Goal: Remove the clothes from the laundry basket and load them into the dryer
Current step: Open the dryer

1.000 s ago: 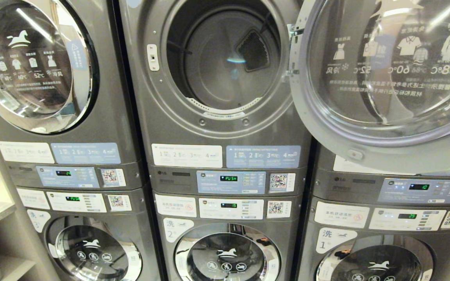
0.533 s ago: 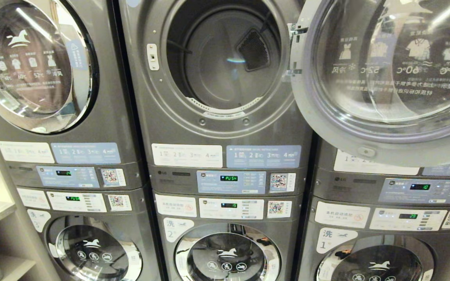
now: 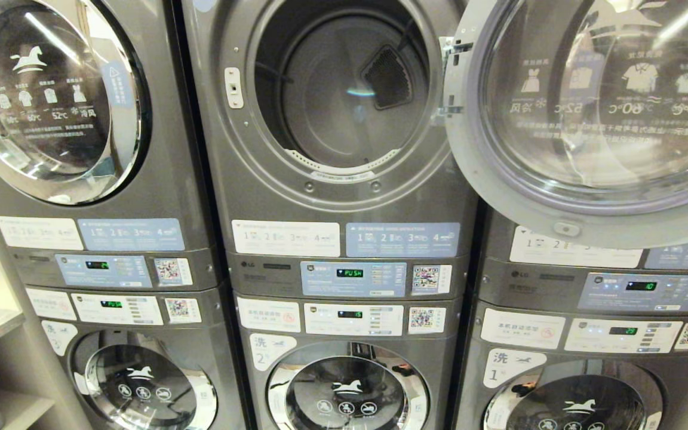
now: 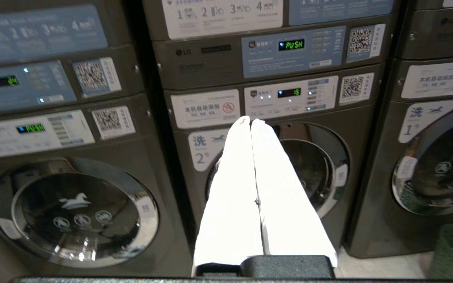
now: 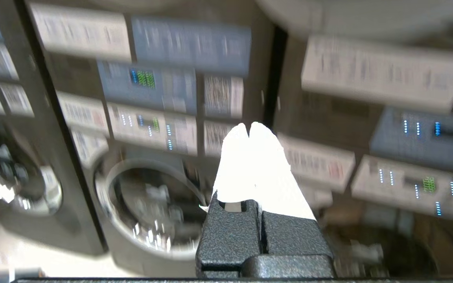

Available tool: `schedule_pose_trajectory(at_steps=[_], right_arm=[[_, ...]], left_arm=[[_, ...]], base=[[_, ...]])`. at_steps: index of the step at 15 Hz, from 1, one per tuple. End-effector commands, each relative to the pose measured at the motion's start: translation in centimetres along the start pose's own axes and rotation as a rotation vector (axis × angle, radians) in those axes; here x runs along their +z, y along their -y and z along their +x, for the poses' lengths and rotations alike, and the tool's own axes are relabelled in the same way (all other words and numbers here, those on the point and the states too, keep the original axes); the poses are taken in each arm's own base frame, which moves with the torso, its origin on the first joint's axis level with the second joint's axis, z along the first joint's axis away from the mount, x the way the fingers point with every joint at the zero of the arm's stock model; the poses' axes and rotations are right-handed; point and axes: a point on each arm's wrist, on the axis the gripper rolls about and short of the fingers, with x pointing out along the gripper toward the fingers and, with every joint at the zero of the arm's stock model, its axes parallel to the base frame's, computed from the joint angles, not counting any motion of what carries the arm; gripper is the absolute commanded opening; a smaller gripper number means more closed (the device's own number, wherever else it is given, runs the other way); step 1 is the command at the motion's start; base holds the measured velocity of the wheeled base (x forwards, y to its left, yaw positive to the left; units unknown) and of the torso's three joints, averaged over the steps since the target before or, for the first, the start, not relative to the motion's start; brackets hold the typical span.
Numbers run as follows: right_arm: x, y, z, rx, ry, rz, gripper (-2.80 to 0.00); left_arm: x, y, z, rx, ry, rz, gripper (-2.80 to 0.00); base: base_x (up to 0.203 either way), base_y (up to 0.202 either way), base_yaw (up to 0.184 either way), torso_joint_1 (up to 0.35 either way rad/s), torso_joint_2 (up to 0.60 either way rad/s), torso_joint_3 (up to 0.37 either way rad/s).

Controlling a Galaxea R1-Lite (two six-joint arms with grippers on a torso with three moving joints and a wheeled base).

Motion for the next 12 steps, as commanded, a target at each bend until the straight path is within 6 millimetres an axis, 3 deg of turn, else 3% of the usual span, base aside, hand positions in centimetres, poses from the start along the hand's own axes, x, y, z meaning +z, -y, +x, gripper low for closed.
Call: schedule_pose_trajectory(at_steps=[1,3,4,7,10,12], right_arm=[[-3.3,-0.1,-2.8,-0.005,0.048,-0.006,-2.8],[-6.6,-0.1,-3.1,-0.018,-0.152,0.005,-2.8],[-7.3,-0.1,-3.1,-0.024,-0.226,0.021,-2.8],[-7.2,0.0,-2.4,-0.106,-0.318,0.037,-2.8],[-7.3,0.0,-2.7,-0.21,-0.277,0.054,-2.8],[-7.4,-0.2,-3.7,-0.2,-0.15,0.041,-2.8]], left_arm=[[0.0,0.0,0.1,0.012,0.019,0.015,-2.8],[-0.3,-0.3,0.1,0.142,-0.004,0.017,-2.8],[-1.2,-0.4,0.4,0.172,-0.033,0.009,-2.8],[-1.1,-0.3,0.4,0.146,-0.018,-0.001,-2.8],[-1.1,-0.3,0.4,0.148,-0.017,-0.011,-2.8],[-1.1,-0.3,0.4,0.145,-0.019,-0.003,-2.8]], base=[[0.0,0.0,0.0,0.0,0.0,0.0],[0.0,0.0,0.0,0.0,0.0,0.0],[0.0,0.0,0.0,0.0,0.0,0.0],[0.0,0.0,0.0,0.0,0.0,0.0],[0.0,0.0,0.0,0.0,0.0,0.0],[0.0,0.0,0.0,0.0,0.0,0.0]])
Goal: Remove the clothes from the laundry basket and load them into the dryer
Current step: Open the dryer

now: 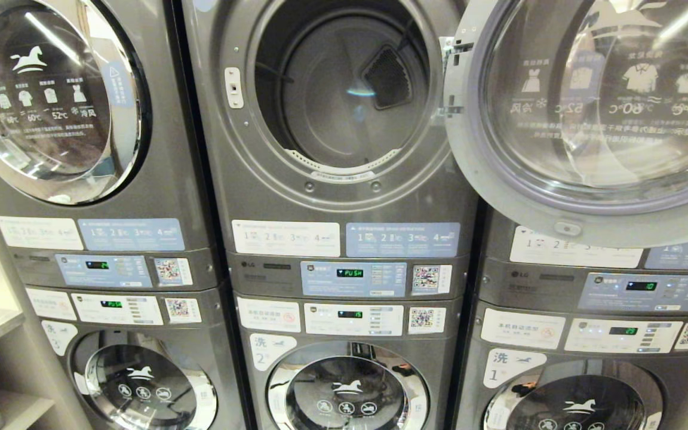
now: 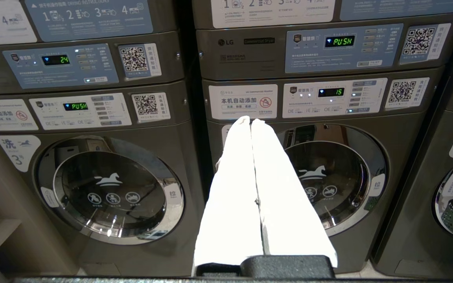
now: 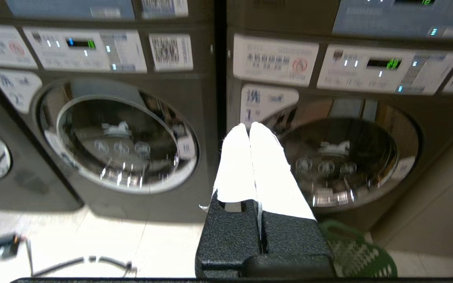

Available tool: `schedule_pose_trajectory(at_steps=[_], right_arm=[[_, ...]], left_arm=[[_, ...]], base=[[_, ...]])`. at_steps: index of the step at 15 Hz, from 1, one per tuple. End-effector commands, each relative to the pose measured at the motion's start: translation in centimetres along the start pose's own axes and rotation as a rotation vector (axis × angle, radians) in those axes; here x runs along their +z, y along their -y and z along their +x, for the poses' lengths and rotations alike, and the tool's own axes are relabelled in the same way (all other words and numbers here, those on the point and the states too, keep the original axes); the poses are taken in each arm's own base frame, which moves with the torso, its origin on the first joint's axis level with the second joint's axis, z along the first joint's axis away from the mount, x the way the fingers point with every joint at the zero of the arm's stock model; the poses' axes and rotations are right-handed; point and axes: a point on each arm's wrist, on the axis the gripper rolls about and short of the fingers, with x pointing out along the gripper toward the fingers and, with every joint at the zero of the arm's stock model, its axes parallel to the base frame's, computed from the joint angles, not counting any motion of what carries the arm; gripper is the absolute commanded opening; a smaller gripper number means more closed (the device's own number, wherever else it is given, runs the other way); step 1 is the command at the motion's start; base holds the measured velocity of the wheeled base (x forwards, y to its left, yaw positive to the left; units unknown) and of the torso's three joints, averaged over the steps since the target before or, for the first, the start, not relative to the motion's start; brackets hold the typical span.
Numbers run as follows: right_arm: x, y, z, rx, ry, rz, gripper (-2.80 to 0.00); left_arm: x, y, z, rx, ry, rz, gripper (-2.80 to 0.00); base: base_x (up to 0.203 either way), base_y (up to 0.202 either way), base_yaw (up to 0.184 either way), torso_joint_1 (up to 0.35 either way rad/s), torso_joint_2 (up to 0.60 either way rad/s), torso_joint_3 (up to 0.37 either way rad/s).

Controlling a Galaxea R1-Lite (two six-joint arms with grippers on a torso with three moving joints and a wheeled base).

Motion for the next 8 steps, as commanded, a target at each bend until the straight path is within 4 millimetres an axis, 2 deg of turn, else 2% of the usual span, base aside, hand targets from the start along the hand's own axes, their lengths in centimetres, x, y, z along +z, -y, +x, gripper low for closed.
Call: schedule_pose_trajectory(at_steps=[1,3,8], right_arm=[[-0.44,0.0,-1.08,0.003,0.148,-0.004,-2.8],[-0.91,-0.01,-1.9,0.011,0.278,-0.01,-2.8],[-0.89,0.01,-1.89,0.006,0.293,-0.011,-2.8]], left_arm=[[-0.01,0.01,-0.01,-0.002,0.0,0.008,-2.8],[-0.04,0.0,0.0,0.003,0.0,0.025,-2.8],[-0.03,0.0,0.01,0.003,0.001,0.014,-2.8]], base=[[0.0,0.0,0.0,0.0,0.0,0.0],[0.0,0.0,0.0,0.0,0.0,0.0],[0.0,0.0,0.0,0.0,0.0,0.0]])
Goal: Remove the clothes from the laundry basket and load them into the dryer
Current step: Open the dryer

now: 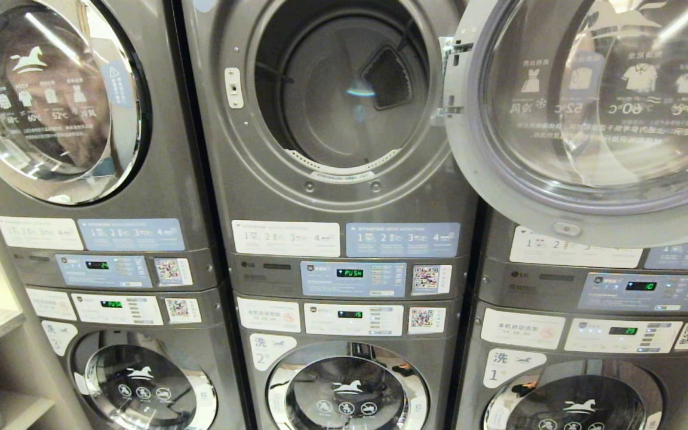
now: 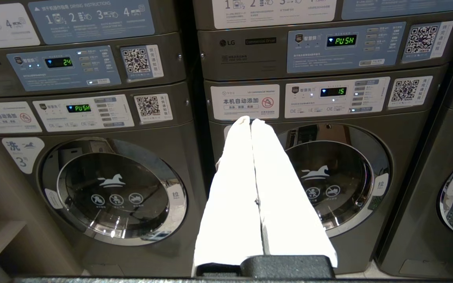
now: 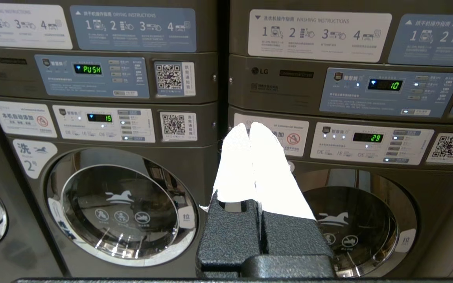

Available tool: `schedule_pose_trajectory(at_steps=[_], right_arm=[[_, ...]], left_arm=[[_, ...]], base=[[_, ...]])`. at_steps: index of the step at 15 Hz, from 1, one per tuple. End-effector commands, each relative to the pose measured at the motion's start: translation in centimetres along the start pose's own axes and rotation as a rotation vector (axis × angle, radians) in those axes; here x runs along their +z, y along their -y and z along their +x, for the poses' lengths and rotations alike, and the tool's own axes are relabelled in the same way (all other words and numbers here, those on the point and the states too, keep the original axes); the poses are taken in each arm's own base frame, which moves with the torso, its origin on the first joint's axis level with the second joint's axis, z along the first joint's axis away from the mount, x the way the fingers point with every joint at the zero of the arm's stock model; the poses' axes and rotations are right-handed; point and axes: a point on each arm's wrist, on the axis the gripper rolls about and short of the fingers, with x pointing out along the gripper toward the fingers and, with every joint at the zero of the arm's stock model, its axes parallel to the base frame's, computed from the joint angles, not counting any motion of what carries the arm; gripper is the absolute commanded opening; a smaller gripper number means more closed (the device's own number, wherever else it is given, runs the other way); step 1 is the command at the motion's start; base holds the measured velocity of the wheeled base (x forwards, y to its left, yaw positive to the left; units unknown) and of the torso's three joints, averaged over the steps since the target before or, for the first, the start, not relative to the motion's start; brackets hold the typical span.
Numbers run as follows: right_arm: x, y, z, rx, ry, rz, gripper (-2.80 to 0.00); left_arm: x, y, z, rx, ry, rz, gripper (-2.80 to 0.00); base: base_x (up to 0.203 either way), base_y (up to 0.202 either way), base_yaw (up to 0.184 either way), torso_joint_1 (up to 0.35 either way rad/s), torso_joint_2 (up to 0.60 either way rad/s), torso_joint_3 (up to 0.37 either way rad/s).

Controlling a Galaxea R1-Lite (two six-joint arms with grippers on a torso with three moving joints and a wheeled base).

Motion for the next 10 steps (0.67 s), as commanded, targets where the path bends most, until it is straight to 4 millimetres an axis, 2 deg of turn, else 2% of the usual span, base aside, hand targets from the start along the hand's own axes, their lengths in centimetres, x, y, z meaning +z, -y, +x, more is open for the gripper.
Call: schedule_pose_trajectory(at_steps=[1,5,10], right_arm=[[-0.2,0.0,-0.06,-0.001,0.008,0.0,-2.8],[-0.2,0.0,-0.06,-0.001,0.008,0.002,-2.8],[-0.2,0.0,-0.06,-0.002,0.008,0.0,-2.8]], left_arm=[[-0.03,0.0,-0.01,0.004,-0.001,0.003,-2.8],[-0.02,0.0,-0.01,0.004,0.0,0.004,-2.8],[-0.03,0.0,-0.01,0.004,-0.001,0.003,-2.8]], base=[[0.0,0.0,0.0,0.0,0.0,0.0],[0.0,-0.024,-0.001,0.001,0.0,0.0],[0.0,-0.191,-0.001,0.004,0.0,0.001]])
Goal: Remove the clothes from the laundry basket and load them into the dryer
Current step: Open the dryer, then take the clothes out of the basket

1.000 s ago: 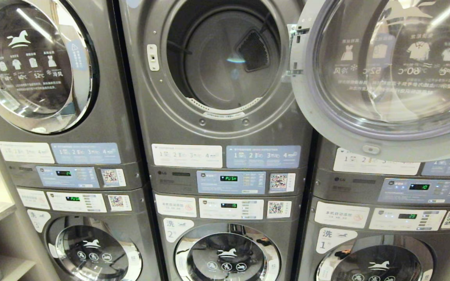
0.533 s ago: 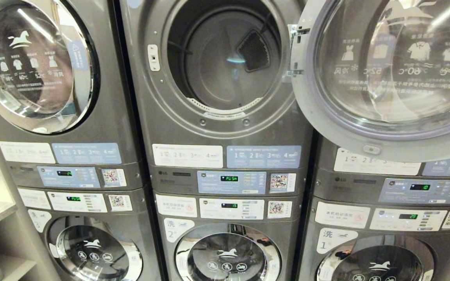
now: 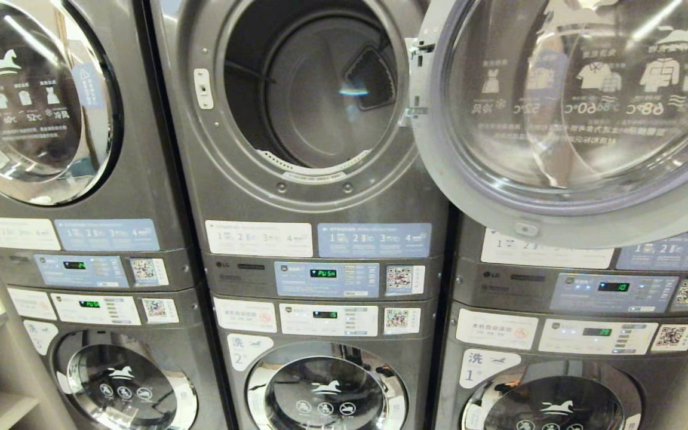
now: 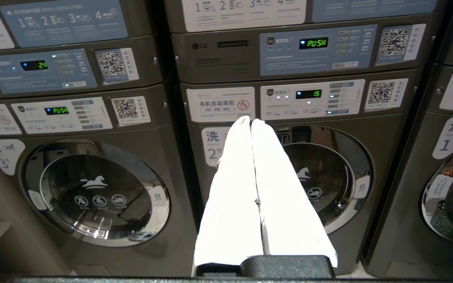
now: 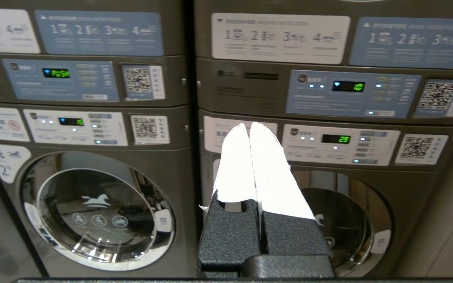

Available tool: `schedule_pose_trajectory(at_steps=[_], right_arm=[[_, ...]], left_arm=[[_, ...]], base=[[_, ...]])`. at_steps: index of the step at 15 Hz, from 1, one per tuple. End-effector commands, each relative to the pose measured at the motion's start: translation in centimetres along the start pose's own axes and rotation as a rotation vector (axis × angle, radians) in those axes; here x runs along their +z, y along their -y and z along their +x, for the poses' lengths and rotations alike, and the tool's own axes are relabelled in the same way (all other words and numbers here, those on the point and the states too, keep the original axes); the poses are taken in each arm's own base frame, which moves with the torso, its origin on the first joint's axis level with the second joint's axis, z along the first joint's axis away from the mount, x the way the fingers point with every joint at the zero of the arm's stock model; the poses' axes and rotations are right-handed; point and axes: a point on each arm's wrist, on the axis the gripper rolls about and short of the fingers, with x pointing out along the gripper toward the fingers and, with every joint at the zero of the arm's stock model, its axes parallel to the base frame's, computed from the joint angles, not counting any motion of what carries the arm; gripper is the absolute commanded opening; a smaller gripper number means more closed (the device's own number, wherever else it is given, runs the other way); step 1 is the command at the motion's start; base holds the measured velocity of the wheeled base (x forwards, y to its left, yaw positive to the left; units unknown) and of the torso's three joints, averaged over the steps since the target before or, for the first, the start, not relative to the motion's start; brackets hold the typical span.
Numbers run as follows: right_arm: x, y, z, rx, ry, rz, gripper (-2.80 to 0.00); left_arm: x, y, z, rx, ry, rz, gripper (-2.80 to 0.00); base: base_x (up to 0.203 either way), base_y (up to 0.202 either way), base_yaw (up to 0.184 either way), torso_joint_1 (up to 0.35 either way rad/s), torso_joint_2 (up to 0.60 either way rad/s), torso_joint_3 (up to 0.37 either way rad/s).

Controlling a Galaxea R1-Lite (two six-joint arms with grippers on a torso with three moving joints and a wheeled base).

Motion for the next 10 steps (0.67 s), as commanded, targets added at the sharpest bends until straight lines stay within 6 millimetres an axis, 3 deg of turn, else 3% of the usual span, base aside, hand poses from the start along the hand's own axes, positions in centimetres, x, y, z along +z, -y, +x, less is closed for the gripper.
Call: schedule_pose_trajectory(at_steps=[1,10], right_arm=[[-0.17,0.0,0.04,0.001,-0.005,-0.001,-2.8],[-0.17,0.0,0.04,0.001,-0.005,-0.004,-2.8]], left_arm=[[-0.02,0.0,0.0,0.0,-0.001,0.0,-2.8],[0.02,0.0,-0.02,0.0,0.001,0.0,-2.8]], base=[[0.0,-0.199,0.002,-0.002,0.01,0.006],[0.0,-0.193,0.001,0.002,0.0,0.003]])
